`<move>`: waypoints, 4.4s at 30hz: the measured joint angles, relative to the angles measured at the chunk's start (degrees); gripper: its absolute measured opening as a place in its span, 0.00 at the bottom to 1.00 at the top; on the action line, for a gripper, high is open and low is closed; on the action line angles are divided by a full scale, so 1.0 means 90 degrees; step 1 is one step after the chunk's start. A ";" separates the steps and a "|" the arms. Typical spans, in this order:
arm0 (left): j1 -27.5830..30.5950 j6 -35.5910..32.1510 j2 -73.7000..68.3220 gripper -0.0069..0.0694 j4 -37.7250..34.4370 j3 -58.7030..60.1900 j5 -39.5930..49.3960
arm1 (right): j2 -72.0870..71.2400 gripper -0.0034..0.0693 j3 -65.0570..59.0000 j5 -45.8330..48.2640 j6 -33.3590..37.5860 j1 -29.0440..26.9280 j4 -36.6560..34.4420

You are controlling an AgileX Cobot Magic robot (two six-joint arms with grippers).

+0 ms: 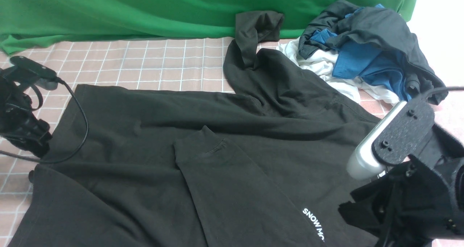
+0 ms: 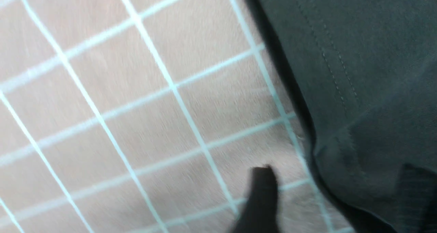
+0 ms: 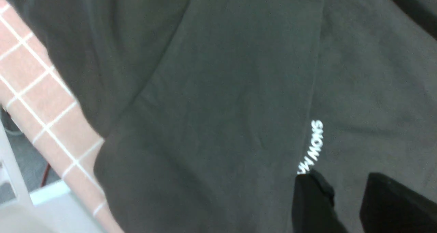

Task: Fold a long-sleeved shirt over a pink coffee tablecloth.
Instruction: 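Pull a dark sweatshirt from the pile and spread it flat on the table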

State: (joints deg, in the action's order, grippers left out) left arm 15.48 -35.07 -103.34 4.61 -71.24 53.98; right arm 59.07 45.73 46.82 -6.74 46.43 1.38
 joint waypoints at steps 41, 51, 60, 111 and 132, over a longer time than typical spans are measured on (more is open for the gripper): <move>-0.4756 -0.0432 0.4611 0.11 -0.2010 0.3921 -0.0398 | 0.1878 0.86 -0.1191 -0.0388 0.1677 0.2888 -0.0097; -0.4756 -0.0432 0.4611 0.11 -0.2038 0.3927 -0.0453 | 0.2487 0.57 -0.1684 -0.0815 0.1449 0.2904 0.0191; -0.4756 -0.0432 0.4683 0.11 -0.2102 0.3927 -0.0357 | 0.2487 0.52 -0.1684 -0.0261 0.0604 0.2912 0.1040; -0.4756 -0.0154 0.4921 0.11 -0.1933 0.3902 0.0064 | 0.1470 0.80 -0.1523 0.0349 0.1609 0.2917 0.0222; -0.3423 -0.1999 0.4909 0.14 -0.1645 0.3709 0.1702 | 0.1476 0.48 -0.0356 -0.0139 0.0887 0.2917 0.1005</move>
State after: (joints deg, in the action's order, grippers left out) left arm -15.33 -53.06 -59.17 -10.19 -37.86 69.30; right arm 72.36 42.53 45.58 1.24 72.68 10.42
